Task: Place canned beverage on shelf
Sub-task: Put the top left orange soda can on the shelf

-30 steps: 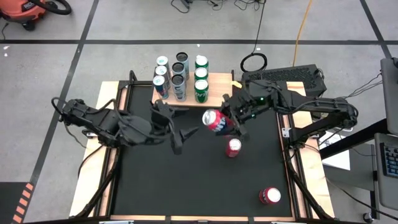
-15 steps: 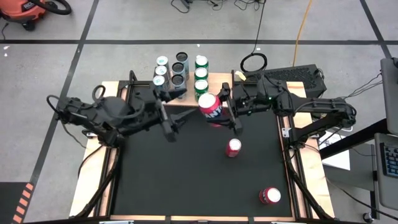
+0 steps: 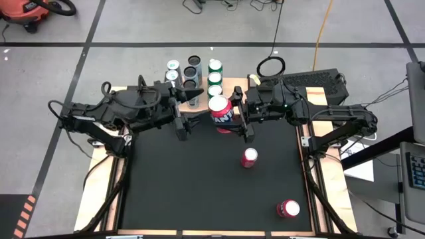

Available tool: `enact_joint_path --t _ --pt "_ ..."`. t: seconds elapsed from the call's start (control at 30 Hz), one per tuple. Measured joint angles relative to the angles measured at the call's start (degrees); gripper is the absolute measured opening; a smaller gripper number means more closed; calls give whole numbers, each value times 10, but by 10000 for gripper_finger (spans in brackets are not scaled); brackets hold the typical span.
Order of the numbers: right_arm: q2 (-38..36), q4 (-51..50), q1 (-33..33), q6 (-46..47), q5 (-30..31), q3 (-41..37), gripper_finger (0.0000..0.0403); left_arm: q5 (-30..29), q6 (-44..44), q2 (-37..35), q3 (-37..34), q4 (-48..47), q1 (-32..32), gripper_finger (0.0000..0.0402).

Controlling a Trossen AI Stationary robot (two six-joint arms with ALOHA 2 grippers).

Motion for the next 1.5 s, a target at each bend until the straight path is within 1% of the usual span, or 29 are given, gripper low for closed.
enact_joint_path --t 0.1,0.3,0.4,0.67,0.8,1.1,1.2,1.4,1.5 --pt "0 1 0 0 0 0 277 2 0 4 0 -2 5 400" --pt "0 0 0 0 0 0 277 28 -3 11 0 -15 16 400" --pt "0 0 0 0 0 0 277 52 -3 17 -1 -20 17 400" --pt "0 0 0 0 0 0 277 46 -4 38 -1 -14 25 400" --pt "0 0 0 0 -2 0 277 67 -23 49 0 -1 37 400" --pt "0 0 0 0 -3 0 277 85 -24 60 -1 3 41 399" --pt "0 0 0 0 -2 0 277 89 -24 63 -1 3 43 387" --pt "0 -4 0 0 -4 0 277 98 -29 63 -1 3 43 339" --pt "0 -4 0 2 -4 0 277 96 -27 63 -1 2 43 325"
